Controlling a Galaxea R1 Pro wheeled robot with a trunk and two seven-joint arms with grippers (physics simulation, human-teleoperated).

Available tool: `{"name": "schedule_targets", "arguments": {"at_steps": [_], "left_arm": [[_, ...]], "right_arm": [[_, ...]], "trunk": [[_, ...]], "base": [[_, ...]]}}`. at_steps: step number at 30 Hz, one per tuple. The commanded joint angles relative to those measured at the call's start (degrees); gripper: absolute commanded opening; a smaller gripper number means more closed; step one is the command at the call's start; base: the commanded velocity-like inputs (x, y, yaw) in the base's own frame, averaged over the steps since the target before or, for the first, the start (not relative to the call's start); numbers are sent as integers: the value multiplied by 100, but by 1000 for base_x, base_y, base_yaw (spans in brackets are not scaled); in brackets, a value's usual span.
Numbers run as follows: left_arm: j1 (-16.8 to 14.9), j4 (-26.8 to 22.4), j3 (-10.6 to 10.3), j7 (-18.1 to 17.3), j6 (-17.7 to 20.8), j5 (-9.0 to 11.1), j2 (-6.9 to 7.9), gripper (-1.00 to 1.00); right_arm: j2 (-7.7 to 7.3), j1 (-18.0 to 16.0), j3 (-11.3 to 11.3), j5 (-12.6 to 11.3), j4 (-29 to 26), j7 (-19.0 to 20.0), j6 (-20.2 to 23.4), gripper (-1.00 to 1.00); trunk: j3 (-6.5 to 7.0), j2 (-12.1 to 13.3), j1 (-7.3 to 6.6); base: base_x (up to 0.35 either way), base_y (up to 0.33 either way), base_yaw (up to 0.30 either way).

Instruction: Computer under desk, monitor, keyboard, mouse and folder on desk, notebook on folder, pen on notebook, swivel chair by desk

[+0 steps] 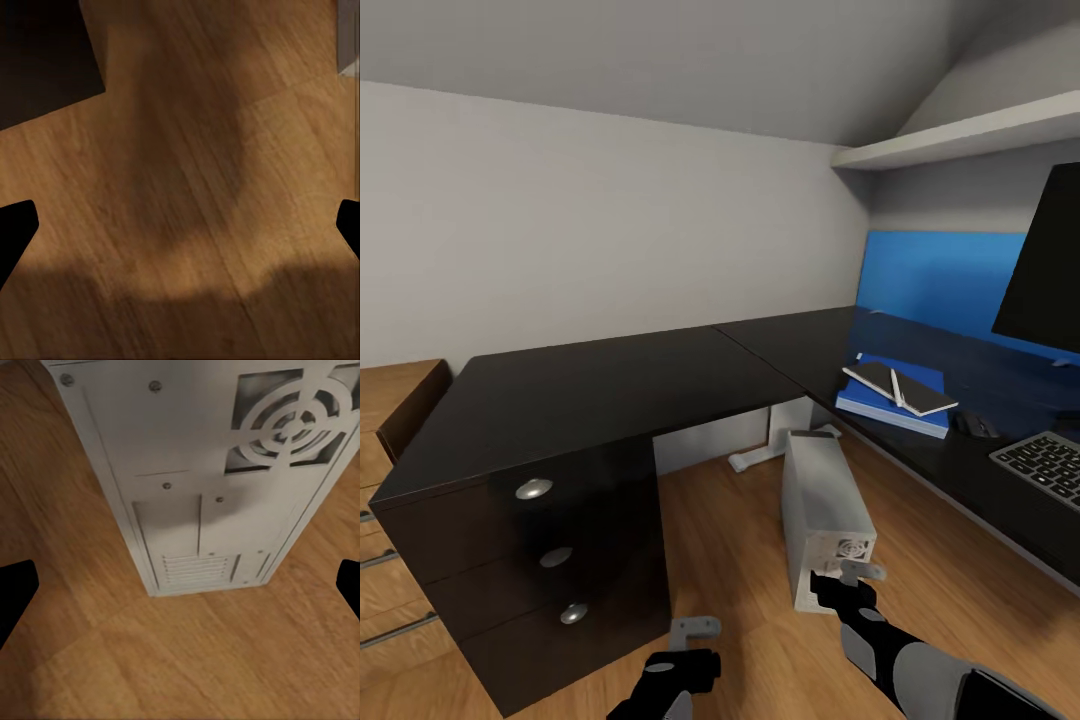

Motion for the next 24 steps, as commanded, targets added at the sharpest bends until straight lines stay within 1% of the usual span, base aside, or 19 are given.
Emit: {"name": "schedule_targets", "arguments": {"at_steps": [1, 8, 24], "left_arm": [[-5, -42, -19, 48, 12, 44, 5, 100], [-5, -246, -12, 48, 15, 46, 10, 100], [-5, -244, -8, 52, 15, 68, 19, 100]], "right_arm": [[-1, -2, 48, -35, -3, -32, -8, 100], [-7, -2, 44, -40, -4, -38, -7, 100], [-6, -3, 44, -47, -5, -39, -7, 100]], "trunk": [[-6, -2, -1], [-6, -2, -1], [-6, -2, -1]], "base": [[0, 0, 0], [0, 0, 0], [0, 0, 0]]}}
